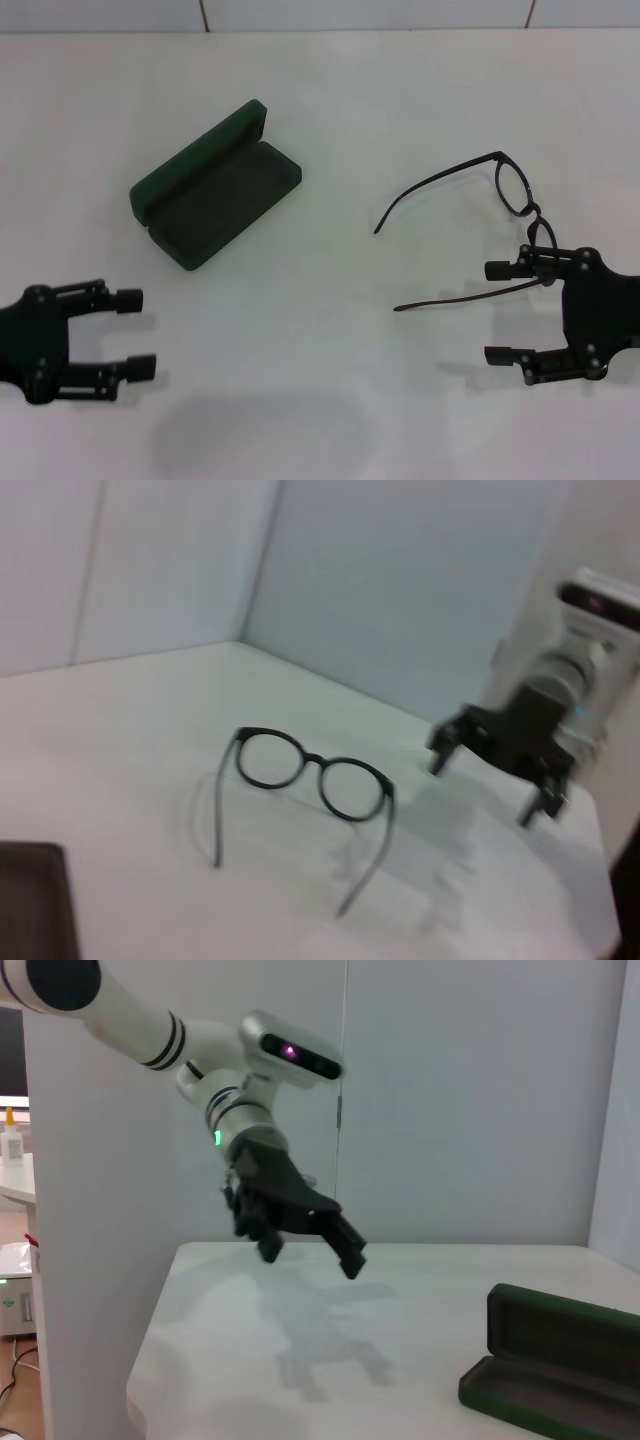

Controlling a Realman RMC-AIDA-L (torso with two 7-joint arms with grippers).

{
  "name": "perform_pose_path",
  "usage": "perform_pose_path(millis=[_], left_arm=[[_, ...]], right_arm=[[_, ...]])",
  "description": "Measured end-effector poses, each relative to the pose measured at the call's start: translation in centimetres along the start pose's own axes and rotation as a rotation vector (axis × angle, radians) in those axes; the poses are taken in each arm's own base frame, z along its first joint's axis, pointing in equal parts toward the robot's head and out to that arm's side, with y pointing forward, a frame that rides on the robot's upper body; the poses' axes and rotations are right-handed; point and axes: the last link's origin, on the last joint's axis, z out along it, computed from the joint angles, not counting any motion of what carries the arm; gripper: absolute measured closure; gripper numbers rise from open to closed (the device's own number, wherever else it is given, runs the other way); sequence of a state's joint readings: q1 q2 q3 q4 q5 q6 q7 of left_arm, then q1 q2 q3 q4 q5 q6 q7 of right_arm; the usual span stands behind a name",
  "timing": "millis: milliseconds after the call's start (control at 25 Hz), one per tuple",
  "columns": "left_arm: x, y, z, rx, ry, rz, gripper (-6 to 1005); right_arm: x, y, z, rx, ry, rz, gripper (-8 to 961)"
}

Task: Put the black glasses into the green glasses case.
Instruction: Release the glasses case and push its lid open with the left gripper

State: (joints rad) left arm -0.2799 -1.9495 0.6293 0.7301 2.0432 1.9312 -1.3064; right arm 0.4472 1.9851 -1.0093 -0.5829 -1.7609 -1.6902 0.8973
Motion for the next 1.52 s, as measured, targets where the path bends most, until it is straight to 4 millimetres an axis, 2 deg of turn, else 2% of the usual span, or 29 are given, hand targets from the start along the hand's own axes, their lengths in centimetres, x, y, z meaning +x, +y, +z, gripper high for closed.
perform_pose_path(millis=[200,240,320,560,800,960,1160,1280,1520], left_arm=[[1.8,-1.7,0.1,0.039,-0.003,-0.136,140],[3.0,-2.8,-0.1,0.084,-0.03,-0.187,140],[3.6,-3.3,-0.2,0.111,-0.041,-0.203,140],[8.3,-6.2,0.0,0.255,-0.194,-0.254,141],[14.2,-7.7,3.3,0.296,-0.415,-0.244,141],[17.1,-8.2,6.1,0.316,-0.537,-0.186,142],[18.0,-9.6,8.1,0.38,-0.635,-0.15,143],[18.2,-10.3,10.2,0.396,-0.686,-0.118,143],[18.1,-10.3,12.7,0.405,-0.712,-0.093,170]], right_arm=[[0.0,0.0,0.1,-0.003,-0.002,0.0,138],[0.0,0.0,0.1,-0.004,-0.002,0.0,138],[0.0,0.0,0.1,-0.004,-0.003,0.0,137],[0.0,0.1,0.1,-0.007,-0.004,0.001,137],[-0.1,0.0,0.1,-0.01,-0.002,0.01,137],[-0.2,-0.1,0.2,-0.013,-0.004,0.007,137],[-0.5,-0.4,1.3,-0.042,0.008,-0.007,138],[-0.3,-0.3,1.4,-0.046,0.015,-0.004,138],[-0.2,-0.2,1.4,-0.044,0.016,0.004,138]])
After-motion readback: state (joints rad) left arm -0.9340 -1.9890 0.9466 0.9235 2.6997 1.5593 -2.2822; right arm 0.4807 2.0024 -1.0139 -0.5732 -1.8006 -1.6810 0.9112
